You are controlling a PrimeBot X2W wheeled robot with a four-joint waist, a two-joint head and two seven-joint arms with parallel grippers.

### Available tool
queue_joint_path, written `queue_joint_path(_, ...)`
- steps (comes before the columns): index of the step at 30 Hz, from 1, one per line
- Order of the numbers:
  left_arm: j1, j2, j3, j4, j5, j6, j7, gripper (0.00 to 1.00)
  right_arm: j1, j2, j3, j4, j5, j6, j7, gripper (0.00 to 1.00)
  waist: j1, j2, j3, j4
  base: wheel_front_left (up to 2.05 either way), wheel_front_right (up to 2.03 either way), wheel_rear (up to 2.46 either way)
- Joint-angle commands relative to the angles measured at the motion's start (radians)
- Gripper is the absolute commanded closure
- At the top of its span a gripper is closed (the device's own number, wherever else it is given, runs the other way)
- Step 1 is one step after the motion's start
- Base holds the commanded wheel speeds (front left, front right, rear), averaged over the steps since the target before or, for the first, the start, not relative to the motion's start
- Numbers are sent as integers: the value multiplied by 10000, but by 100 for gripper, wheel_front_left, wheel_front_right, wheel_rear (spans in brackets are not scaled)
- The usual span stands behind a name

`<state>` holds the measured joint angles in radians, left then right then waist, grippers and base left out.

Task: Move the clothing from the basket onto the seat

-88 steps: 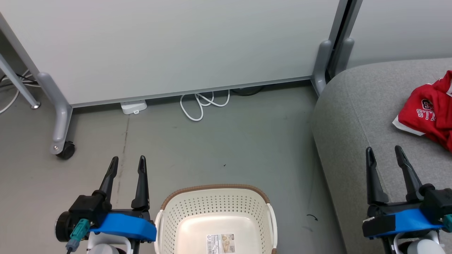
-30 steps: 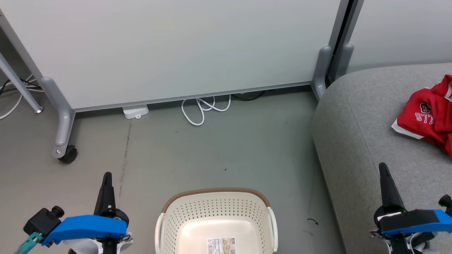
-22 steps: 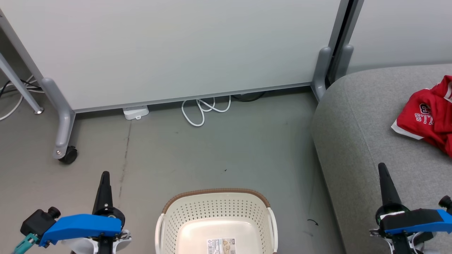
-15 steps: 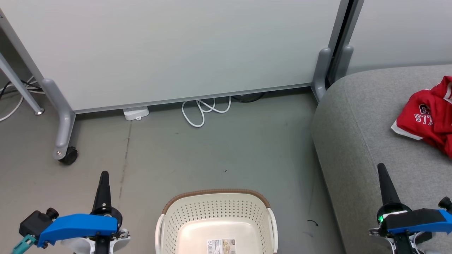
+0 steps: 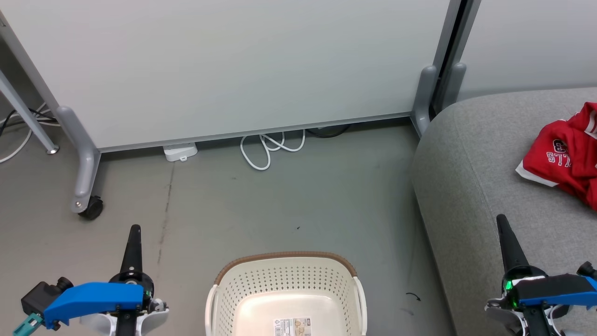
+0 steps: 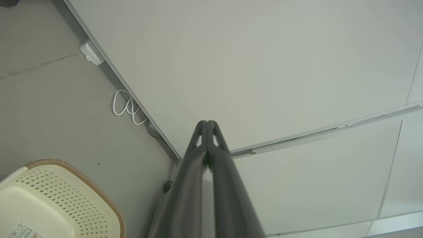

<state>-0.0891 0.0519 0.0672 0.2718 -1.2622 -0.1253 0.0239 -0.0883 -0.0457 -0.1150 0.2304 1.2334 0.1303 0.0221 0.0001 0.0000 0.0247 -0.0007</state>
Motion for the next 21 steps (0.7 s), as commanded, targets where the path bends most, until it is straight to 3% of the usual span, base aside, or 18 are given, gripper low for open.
queue_joint_path(1,-214,11,81,-115,-251,-63,67,100,-171,-61,2,-35,299,5,77,100,-1,0,-8,0,0,0,0)
queue_joint_path(21,-233,-5,297,-207,-1880,-78,500,100,-222,-67,7,58,2054,6,510,100,-1,0,-102,3,0,0,0)
